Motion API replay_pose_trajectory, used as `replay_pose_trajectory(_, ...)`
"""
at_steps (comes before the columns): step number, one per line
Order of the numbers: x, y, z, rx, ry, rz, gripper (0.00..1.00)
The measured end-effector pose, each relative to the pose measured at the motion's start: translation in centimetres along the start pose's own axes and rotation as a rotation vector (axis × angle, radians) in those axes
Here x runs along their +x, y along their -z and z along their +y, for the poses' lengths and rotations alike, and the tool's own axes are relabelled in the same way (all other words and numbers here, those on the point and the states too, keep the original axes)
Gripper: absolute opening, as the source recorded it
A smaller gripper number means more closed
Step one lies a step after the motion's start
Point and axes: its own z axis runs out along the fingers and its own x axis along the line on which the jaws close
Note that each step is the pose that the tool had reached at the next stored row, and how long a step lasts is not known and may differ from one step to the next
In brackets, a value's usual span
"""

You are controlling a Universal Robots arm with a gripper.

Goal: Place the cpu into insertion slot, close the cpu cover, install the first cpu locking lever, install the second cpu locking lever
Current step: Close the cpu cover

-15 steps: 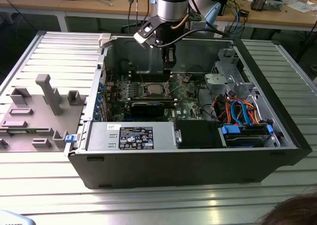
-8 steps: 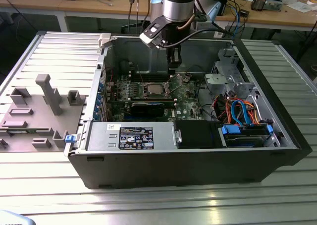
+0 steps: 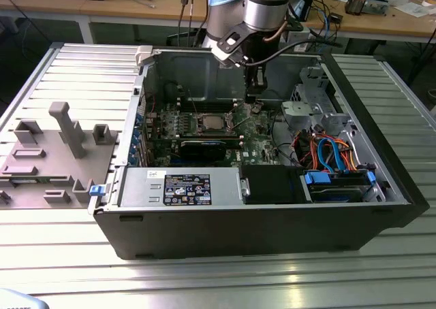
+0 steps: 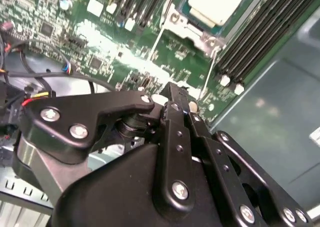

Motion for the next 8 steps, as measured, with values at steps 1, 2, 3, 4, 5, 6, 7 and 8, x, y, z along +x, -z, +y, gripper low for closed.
replay_pose_trajectory(1, -0.01, -0.27, 0.52, 0.0063, 0.002, 0.0003, 0.11)
replay_pose_trajectory(2, -0.02, -0.39, 0.77, 0.0093, 0.003, 0.0004, 0.11)
replay_pose_trajectory(3, -0.02, -0.51, 1.02, 0.0121, 0.004, 0.0005, 0.11)
replay_pose_trajectory(4, -0.02, -0.65, 1.3, 0.0152, 0.005, 0.0006, 0.11)
replay_pose_trajectory(5, -0.02, -0.78, 1.5, 0.0176, 0.005, 0.0007, 0.11)
replay_pose_trajectory(6, -0.02, -0.99, 1.85, 0.0211, 0.006, 0.0009, 0.11)
replay_pose_trajectory(7, -0.02, -1.11, 2.02, 0.0231, 0.007, 0.0009, 0.11)
replay_pose_trajectory(8, -0.02, -1.25, 2.18, 0.0252, 0.007, 0.001, 0.11)
